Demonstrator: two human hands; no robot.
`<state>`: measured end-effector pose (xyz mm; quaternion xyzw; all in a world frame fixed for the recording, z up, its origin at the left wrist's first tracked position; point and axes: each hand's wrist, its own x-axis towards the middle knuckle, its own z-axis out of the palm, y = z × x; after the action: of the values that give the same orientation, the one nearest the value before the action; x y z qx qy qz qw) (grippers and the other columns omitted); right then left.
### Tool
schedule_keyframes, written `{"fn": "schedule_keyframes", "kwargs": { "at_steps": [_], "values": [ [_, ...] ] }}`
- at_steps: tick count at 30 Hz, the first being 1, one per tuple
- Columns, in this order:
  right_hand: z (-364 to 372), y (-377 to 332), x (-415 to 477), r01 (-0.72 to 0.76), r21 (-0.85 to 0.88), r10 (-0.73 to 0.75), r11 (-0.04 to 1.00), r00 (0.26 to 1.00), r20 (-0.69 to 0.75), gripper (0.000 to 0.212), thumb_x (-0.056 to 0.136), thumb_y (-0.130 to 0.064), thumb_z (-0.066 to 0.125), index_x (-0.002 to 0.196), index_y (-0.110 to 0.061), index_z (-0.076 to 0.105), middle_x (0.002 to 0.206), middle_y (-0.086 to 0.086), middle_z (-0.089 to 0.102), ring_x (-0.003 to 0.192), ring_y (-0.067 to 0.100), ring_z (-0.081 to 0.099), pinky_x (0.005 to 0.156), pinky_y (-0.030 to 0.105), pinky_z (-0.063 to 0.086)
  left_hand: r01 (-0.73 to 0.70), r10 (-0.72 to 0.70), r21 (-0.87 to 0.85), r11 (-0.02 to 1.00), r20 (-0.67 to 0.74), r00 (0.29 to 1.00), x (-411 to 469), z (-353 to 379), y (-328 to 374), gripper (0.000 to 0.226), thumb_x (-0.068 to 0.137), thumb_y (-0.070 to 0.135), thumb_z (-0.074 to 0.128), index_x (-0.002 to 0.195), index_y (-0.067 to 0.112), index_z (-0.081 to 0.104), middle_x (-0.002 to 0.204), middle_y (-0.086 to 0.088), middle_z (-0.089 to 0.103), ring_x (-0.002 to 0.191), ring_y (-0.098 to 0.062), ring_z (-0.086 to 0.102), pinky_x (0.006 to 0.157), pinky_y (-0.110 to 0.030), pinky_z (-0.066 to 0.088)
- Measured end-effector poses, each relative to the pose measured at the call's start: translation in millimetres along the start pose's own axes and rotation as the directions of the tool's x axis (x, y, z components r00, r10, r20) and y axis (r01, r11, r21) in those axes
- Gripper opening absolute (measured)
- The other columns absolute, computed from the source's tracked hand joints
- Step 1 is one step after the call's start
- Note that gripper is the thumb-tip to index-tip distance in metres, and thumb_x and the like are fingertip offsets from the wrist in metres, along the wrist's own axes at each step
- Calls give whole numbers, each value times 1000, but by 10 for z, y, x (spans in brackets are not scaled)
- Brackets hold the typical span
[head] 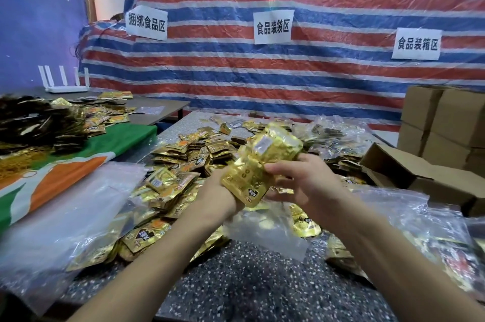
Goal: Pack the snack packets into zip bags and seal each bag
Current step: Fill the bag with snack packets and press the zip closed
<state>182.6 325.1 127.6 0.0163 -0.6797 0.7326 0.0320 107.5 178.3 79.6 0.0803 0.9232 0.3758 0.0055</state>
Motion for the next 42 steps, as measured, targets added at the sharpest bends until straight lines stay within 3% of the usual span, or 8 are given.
{"fn": "schedule_keyframes", "kwargs": {
  "at_steps": [7,13,17,26,30,34,38,42],
  "values": [
    [-172,147,90,19,-276,-48,961,994,-100,21,86,-7,74,105,-7,66,99,11,77,97,35,73,88,46,59,101,-44,-217,971,255,966,11,-153,-129,9,76,4,83,77,6,74,64,-1,72,45,-7,62,42,-19,47],
    [-242,143,76,95,-447,-134,889,989,-57,34,87,-2,72,108,-27,63,102,-2,75,100,14,71,90,50,59,244,-76,-513,823,327,942,-3,-344,-150,14,79,-7,75,90,-13,73,98,-22,71,48,-17,66,44,-19,53],
    [-251,108,51,245,-591,-245,768,966,81,38,85,-3,75,101,-36,71,103,-13,75,104,8,67,89,44,57,209,-16,-586,783,317,948,-49,-391,-120,14,81,1,77,89,-10,74,90,-23,74,52,-22,68,46,-21,55],
    [-281,-193,30,270,-632,-198,726,963,185,61,54,-22,96,110,-19,72,99,-2,77,90,10,74,82,30,61,-216,187,-477,852,-108,976,-146,-396,59,19,93,18,69,82,4,77,81,-24,72,46,-16,62,46,-25,53],
    [-301,-232,6,336,-767,-302,546,933,194,59,66,-1,90,113,-27,67,102,-12,71,95,-1,67,87,19,57,-320,236,-423,848,-239,942,-178,-369,110,22,95,19,65,79,7,75,76,-15,72,44,-17,65,43,-23,51],
    [-293,-160,-13,345,-875,-346,338,911,226,60,66,-27,91,115,-39,57,107,-21,63,102,-4,60,91,26,52,-359,236,-452,816,-306,922,-174,-346,114,24,96,22,64,79,9,74,75,-13,70,46,-24,67,43,-30,55],
    [-333,-60,-40,219,-870,-32,441,973,229,62,70,-32,89,117,-44,51,112,-11,66,93,7,69,78,33,61,-359,234,-447,819,-312,921,-184,-339,91,26,97,21,64,77,7,73,74,-12,70,47,-24,68,45,-38,59],
    [-366,-89,-25,270,-737,-144,620,962,232,42,84,7,66,107,-27,58,87,0,77,69,9,71,61,27,58,-383,255,-349,855,-362,897,-176,-378,53,26,97,25,62,75,12,70,73,-7,69,46,-21,68,43,-34,56]
  ]
}}
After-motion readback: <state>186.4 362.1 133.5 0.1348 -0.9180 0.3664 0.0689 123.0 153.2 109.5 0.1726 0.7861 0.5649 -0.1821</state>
